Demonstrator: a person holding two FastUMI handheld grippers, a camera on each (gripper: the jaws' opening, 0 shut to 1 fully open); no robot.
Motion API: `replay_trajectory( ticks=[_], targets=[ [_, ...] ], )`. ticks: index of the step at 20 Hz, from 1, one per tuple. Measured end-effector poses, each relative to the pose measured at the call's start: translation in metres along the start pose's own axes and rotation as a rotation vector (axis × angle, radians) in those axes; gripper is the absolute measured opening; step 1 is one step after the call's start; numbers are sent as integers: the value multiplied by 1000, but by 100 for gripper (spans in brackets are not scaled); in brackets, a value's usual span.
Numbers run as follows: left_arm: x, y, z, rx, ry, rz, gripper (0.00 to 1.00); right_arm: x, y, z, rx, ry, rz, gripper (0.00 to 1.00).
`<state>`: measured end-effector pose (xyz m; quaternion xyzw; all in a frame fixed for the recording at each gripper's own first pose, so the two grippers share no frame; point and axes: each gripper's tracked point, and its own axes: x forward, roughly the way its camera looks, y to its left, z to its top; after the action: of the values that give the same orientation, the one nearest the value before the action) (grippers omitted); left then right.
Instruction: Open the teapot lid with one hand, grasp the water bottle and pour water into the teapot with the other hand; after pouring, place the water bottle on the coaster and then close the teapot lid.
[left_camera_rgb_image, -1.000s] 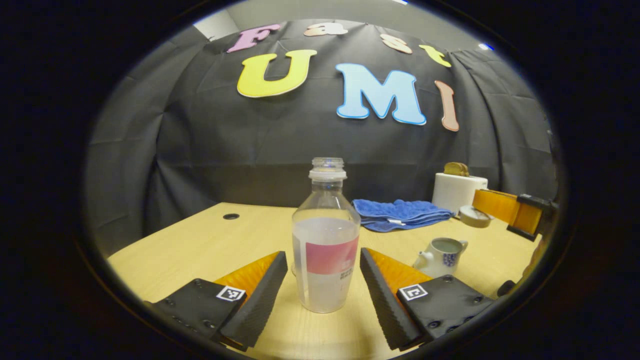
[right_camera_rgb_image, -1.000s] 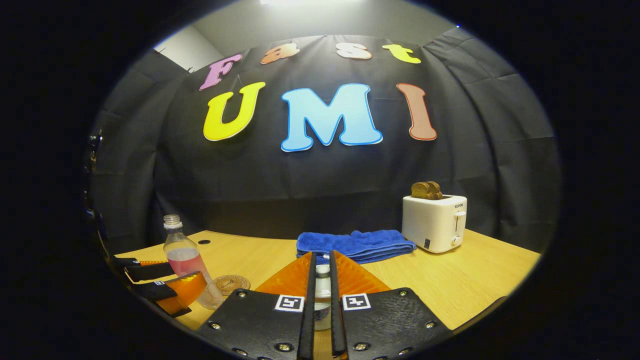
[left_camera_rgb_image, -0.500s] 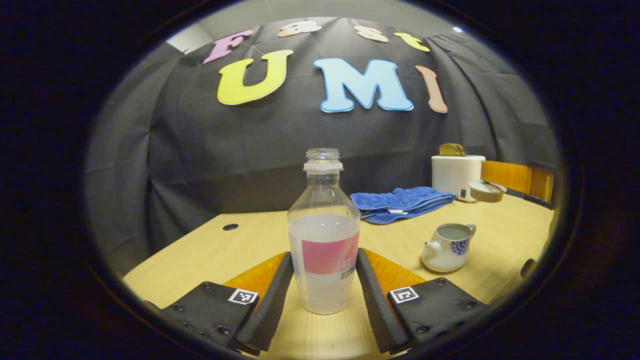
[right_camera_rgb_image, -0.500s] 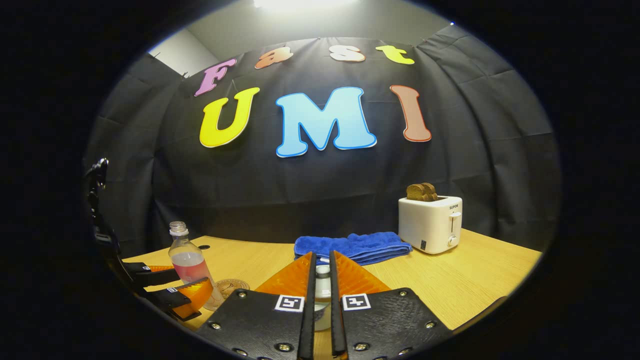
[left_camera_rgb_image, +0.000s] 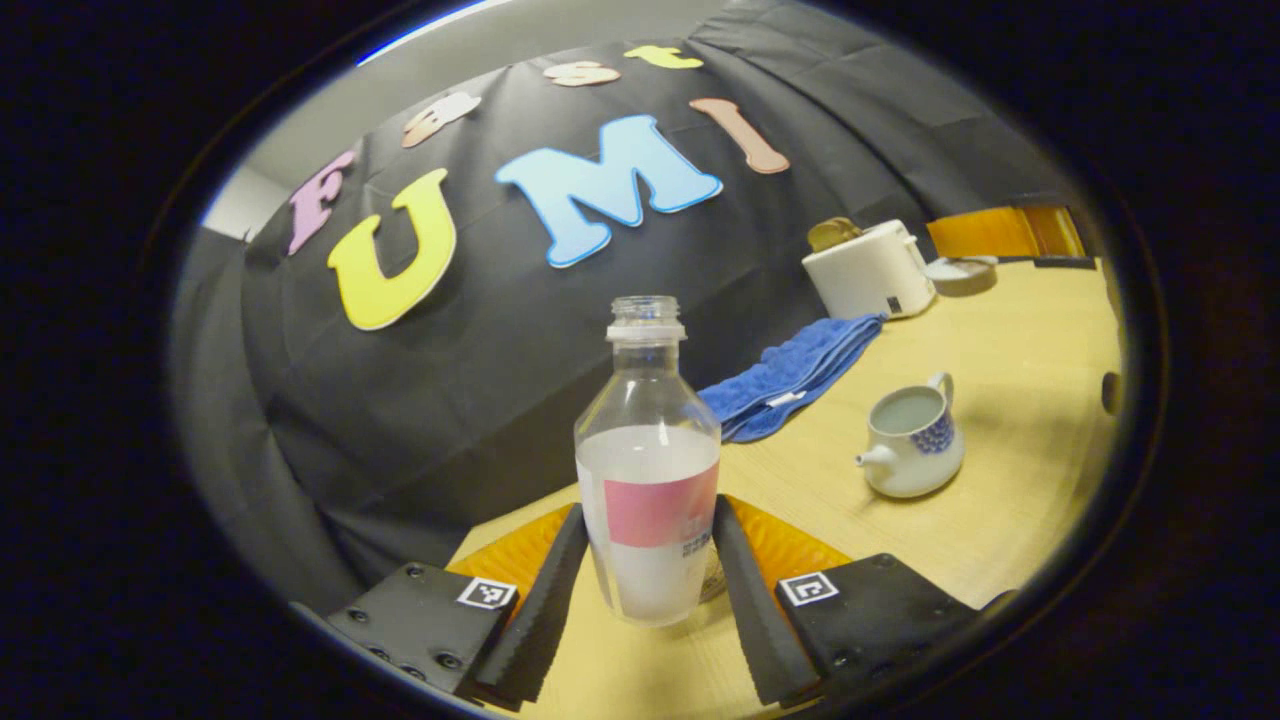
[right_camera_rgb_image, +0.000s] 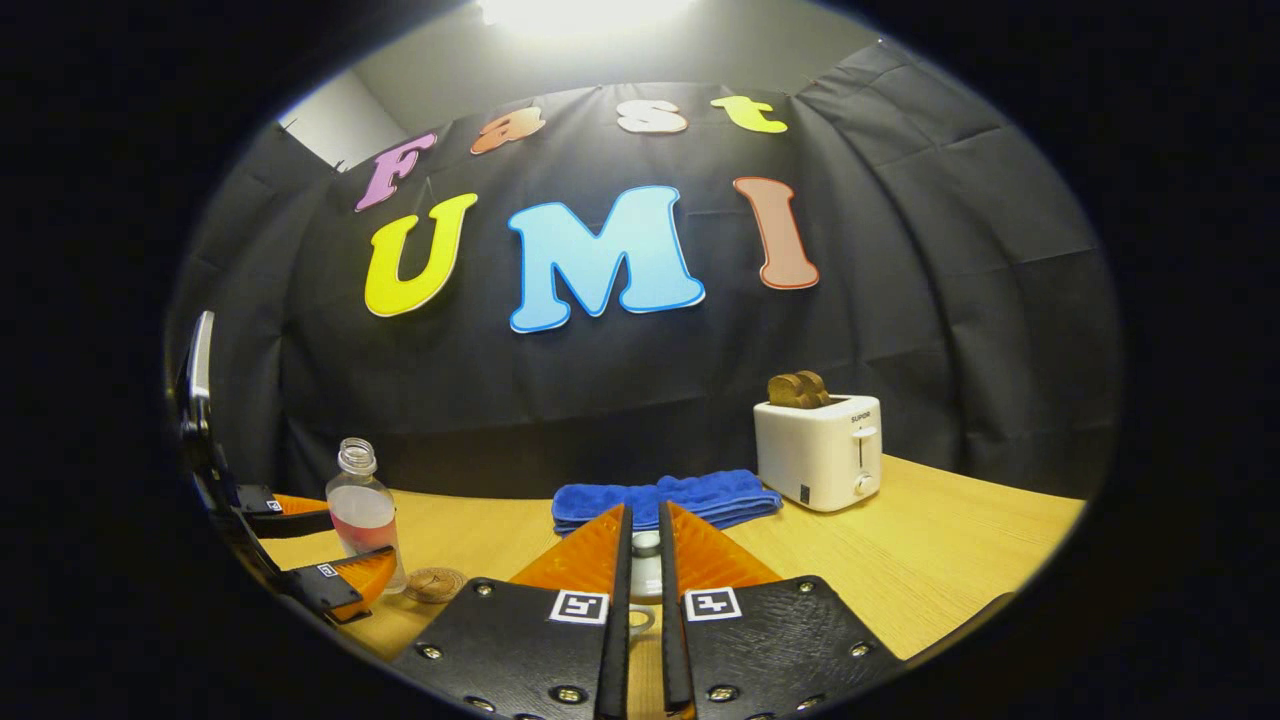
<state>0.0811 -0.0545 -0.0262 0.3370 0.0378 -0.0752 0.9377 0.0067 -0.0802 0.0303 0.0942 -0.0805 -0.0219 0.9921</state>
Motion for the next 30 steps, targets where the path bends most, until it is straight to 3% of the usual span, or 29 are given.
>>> replay_trajectory(
  ticks=[8,17,22,30],
  targets=[
    [15,-12,13,319,1,-46,86,-11,-39,-3,48,1,-77,13],
    [26,-33,16,642,8,-76,86,-17,-47,2,89,-14,-82,13],
    [27,-36,16,715,22,-97,87,-12,-53,-12,45,20,-100,13],
    [30,-37,26,759,-5,-104,87,-10,-69,-20,128,52,-125,13]
  ],
)
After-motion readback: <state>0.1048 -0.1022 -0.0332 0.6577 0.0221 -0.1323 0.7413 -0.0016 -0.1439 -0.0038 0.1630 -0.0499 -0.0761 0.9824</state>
